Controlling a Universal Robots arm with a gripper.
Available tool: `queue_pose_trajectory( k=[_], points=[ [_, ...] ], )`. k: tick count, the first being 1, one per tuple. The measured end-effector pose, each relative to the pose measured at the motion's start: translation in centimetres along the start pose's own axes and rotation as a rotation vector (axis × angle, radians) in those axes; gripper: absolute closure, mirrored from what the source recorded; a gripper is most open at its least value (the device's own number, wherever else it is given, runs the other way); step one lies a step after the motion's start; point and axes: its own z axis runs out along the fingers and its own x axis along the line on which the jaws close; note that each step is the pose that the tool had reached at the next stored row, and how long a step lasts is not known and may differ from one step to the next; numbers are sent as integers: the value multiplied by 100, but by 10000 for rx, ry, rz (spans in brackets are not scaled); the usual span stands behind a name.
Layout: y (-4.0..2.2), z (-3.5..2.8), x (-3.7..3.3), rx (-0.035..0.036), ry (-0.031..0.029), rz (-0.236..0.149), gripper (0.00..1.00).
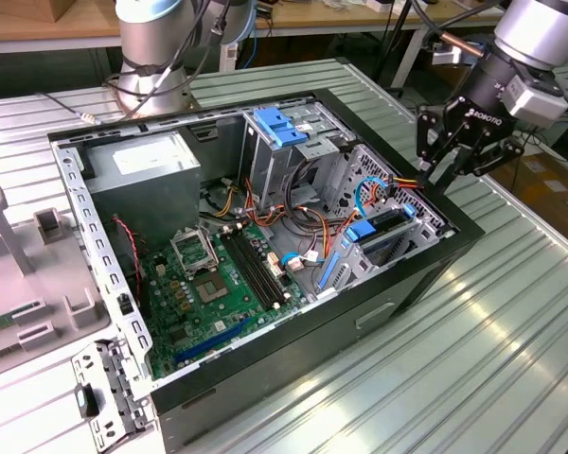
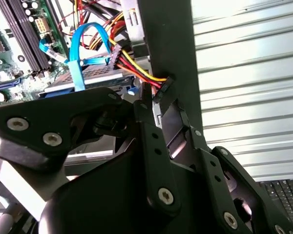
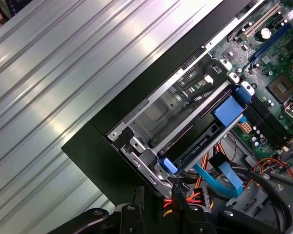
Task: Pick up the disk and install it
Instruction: 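Insert the first disk wire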
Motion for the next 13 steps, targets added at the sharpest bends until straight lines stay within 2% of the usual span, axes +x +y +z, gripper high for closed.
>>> queue_pose_trajectory(
  k=[7, 13],
  points=[
    [-39, 43, 21, -2, 2, -6, 64],
    [-50, 44, 16, -1, 1, -6, 64]
  ],
)
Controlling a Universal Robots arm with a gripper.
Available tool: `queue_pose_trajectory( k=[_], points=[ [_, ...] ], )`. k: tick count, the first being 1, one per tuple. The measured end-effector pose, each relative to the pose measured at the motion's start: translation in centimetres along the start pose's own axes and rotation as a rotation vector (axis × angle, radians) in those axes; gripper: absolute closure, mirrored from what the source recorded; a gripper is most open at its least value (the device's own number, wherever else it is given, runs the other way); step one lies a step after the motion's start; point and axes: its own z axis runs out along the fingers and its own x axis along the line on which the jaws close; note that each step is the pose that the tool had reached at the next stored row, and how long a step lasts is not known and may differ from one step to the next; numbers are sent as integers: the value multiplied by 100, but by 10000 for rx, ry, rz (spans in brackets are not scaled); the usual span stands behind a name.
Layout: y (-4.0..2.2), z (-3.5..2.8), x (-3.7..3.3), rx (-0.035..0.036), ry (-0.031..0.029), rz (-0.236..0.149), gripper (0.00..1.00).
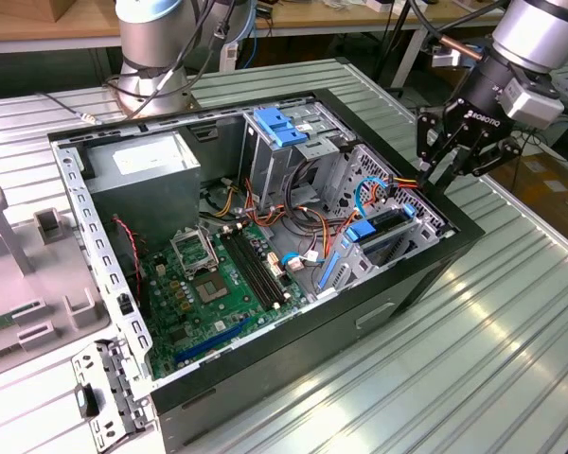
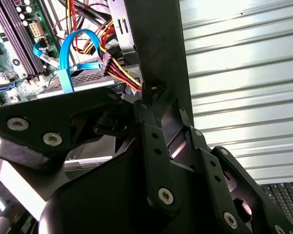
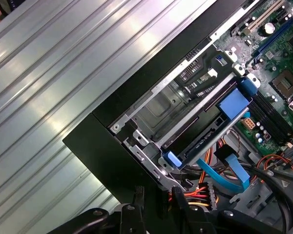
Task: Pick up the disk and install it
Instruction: 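Insert the first disk wire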
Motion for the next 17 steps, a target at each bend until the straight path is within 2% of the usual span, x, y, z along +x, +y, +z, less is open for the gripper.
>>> queue_pose_trajectory(
  k=[1, 3, 5, 6, 13, 16, 17],
  points=[
    [0, 0, 0, 0, 0, 0, 65],
    [0, 0, 0, 0, 0, 0, 78],
    [0, -1, 0, -2, 2, 0, 78],
    [0, -1, 0, -1, 1, 0, 83],
    [-1, -1, 1, 1, -1, -1, 83],
    [1, -29, 0, 30, -30, -4, 83],
    [2, -56, -2, 51, -48, -7, 83]
  ],
)
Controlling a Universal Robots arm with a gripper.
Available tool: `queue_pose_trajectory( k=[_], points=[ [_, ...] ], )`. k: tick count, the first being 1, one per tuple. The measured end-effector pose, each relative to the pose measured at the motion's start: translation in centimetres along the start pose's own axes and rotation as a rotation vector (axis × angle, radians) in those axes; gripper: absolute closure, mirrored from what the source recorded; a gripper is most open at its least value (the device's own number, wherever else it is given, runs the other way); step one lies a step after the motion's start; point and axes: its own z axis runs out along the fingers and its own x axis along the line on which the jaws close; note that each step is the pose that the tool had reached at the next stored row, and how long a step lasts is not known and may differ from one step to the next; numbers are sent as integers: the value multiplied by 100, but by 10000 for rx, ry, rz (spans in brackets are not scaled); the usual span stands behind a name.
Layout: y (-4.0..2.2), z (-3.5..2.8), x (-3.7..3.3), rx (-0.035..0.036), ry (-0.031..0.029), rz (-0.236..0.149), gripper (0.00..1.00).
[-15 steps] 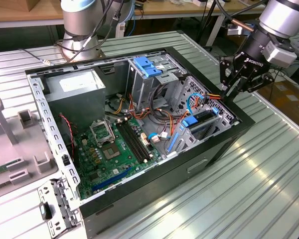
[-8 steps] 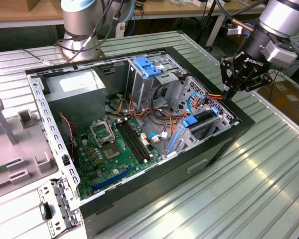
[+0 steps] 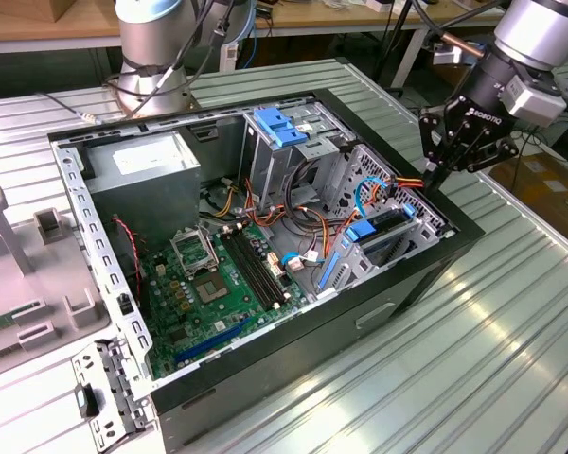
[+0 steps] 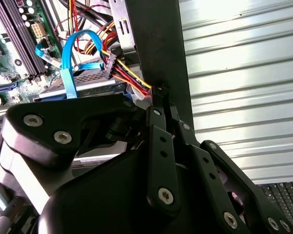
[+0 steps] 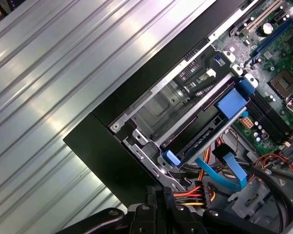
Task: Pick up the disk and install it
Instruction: 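Insert the first disk wire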
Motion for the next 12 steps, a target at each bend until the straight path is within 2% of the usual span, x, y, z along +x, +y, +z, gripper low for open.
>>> queue_pose_trajectory(
  k=[3, 6, 12],
  points=[
    [15, -15, -16, 47, -43, -4, 83],
    [70, -9, -73, 101, -93, -10, 83],
    [177, 6, -183, 133, -121, -14, 83]
  ],
)
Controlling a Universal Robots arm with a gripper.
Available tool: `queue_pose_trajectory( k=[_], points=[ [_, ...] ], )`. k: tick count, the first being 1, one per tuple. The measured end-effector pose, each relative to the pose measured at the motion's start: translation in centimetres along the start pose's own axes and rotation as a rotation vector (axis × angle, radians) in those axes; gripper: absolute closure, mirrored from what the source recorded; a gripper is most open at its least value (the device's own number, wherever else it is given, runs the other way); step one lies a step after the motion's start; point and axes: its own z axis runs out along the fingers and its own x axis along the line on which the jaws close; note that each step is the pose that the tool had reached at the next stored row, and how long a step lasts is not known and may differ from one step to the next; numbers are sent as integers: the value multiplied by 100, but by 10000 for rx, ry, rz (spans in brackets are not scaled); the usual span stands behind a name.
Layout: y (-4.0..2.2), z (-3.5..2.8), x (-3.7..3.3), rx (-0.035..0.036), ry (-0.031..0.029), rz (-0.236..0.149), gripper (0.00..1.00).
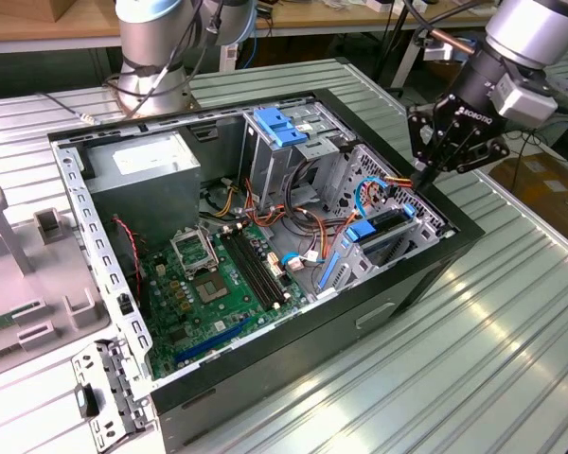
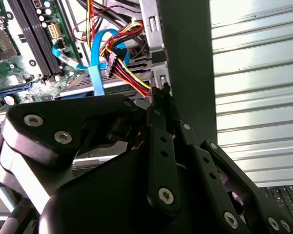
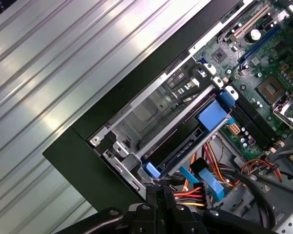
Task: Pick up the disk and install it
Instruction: 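Insert the first disk wire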
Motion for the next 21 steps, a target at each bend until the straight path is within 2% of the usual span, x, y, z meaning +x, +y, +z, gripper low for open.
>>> queue_pose_trajectory(
  k=[8, 13, 20, 21],
  points=[
    [157, 20, -162, 20, -13, -2, 83],
    [280, 37, -291, 31, -21, 1, 83],
    [291, 78, -302, 87, -51, 810, 83],
    [292, 84, -302, 100, -58, 1014, 83]
  ],
)
